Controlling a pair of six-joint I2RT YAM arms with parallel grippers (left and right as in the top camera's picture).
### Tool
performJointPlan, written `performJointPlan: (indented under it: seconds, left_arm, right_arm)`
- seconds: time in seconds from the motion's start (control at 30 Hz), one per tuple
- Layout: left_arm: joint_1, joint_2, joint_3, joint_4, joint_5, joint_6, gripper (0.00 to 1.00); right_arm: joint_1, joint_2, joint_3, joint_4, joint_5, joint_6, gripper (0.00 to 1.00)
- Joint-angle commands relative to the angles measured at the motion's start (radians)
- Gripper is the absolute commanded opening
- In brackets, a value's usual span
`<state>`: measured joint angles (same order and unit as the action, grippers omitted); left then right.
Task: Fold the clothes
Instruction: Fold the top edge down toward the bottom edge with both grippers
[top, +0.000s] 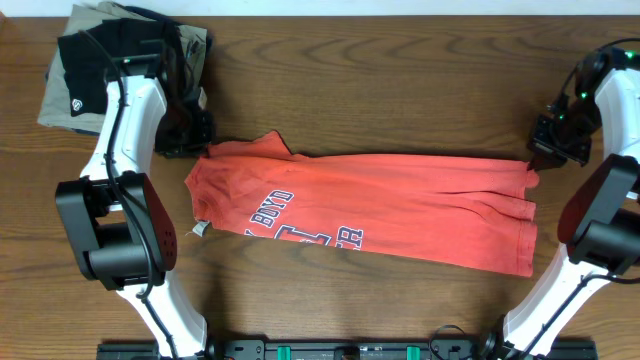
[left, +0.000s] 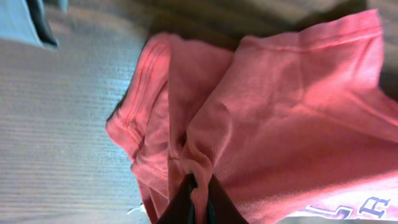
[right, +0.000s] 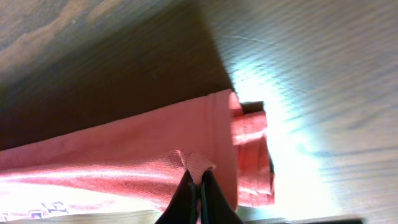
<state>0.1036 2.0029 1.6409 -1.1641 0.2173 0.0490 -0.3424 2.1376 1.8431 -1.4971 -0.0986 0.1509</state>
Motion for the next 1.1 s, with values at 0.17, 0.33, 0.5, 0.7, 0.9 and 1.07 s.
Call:
performJointPlan:
  seconds: [0.17, 0.33, 0.5, 0.7, 0.9, 1.07]
  left_arm:
    - [0.002, 0.005, -0.048, -0.039, -0.016, -0.008, 0.06]
    - [0.002, 0.005, -0.049, -0.136, -0.016, -0.008, 0.06]
    - [0.002, 0.005, -0.05, -0.196, -0.03, -0.008, 0.06]
    - [0.005, 0.005, -0.058, -0.224, -0.054, -0.009, 0.06]
    - [0.005, 0.005, -0.106, -0.218, -0.055, -0.008, 0.06]
    - [0.005, 0.005, -0.135, -0.209, -0.055, -0.008, 0.06]
  right_arm:
    - [-0.025, -0.119, 0.008, -0.04, 0.027, 0.016, 0.01]
    - [-0.022, -0.122, 0.002, -0.098, 0.032, 0.016, 0.01]
    - [-0.018, -0.125, -0.002, -0.185, 0.091, 0.018, 0.01]
    - [-0.015, -0.164, -0.029, -0.202, 0.087, 0.021, 0.01]
    - [-0.01, -0.269, -0.186, -0.134, 0.088, 0.021, 0.01]
    - [-0.014, -0.299, -0.284, -0.028, 0.084, 0.081, 0.06]
